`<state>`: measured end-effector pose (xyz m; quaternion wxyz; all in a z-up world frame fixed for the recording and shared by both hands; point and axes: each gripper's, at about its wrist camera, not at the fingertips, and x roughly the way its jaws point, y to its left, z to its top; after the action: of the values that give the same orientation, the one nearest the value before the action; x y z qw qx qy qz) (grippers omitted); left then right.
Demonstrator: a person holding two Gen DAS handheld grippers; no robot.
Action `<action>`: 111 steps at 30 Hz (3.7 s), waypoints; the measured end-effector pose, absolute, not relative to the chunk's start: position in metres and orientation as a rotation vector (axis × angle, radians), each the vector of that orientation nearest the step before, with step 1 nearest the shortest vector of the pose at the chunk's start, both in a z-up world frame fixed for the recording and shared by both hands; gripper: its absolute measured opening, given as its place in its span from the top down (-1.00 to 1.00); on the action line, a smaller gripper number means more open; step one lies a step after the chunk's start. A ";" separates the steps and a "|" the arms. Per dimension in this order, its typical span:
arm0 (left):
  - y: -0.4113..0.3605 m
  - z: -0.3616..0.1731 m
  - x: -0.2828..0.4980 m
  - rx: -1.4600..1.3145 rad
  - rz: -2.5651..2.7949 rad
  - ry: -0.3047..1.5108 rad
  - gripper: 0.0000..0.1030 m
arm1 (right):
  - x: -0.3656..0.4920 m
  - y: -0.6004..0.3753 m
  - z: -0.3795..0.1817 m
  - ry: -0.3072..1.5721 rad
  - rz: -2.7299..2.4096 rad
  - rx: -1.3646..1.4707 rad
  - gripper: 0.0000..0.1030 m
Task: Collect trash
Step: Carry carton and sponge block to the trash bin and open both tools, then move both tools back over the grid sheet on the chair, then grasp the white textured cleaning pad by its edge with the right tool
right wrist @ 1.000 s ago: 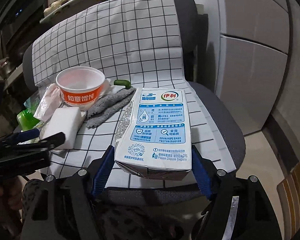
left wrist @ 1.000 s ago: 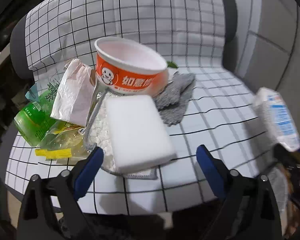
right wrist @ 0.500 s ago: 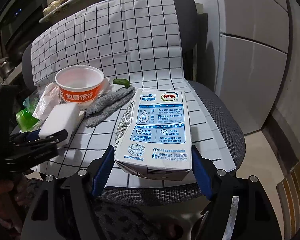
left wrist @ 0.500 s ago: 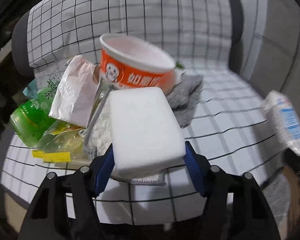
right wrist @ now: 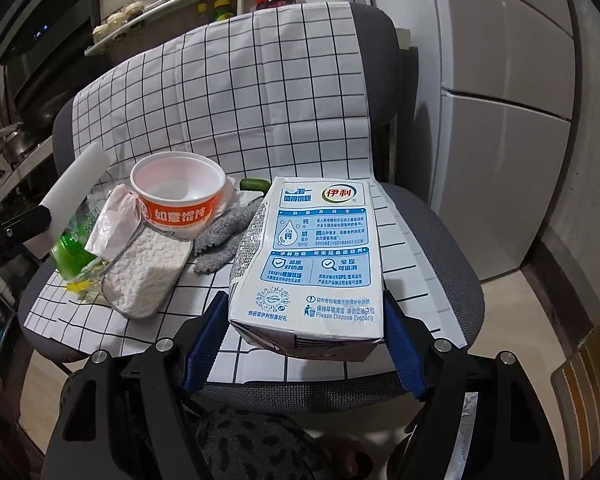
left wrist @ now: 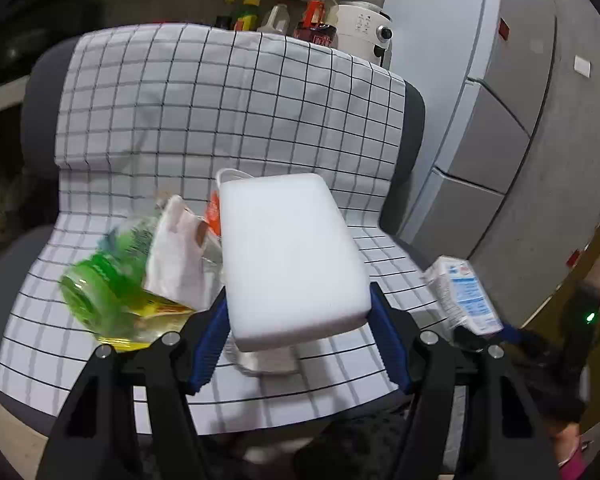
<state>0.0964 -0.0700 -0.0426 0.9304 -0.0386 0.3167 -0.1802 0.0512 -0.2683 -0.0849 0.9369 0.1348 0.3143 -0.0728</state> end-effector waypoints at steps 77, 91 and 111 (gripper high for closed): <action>-0.022 -0.112 0.076 0.074 -0.172 0.802 -0.64 | 0.036 -0.225 -0.087 0.659 -0.057 0.201 0.18; 0.020 -0.132 0.096 0.018 -0.067 0.830 -0.64 | 0.131 -0.138 -0.115 0.750 0.155 0.108 -0.09; 0.040 -0.117 0.097 -0.005 -0.011 0.806 -0.64 | 0.146 -0.127 -0.116 0.724 0.185 0.008 0.78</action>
<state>0.0965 0.0405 -0.1171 0.9200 -0.0023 0.3920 -0.0052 0.1462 -0.1275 -0.1164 0.9310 0.0038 0.3536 0.0904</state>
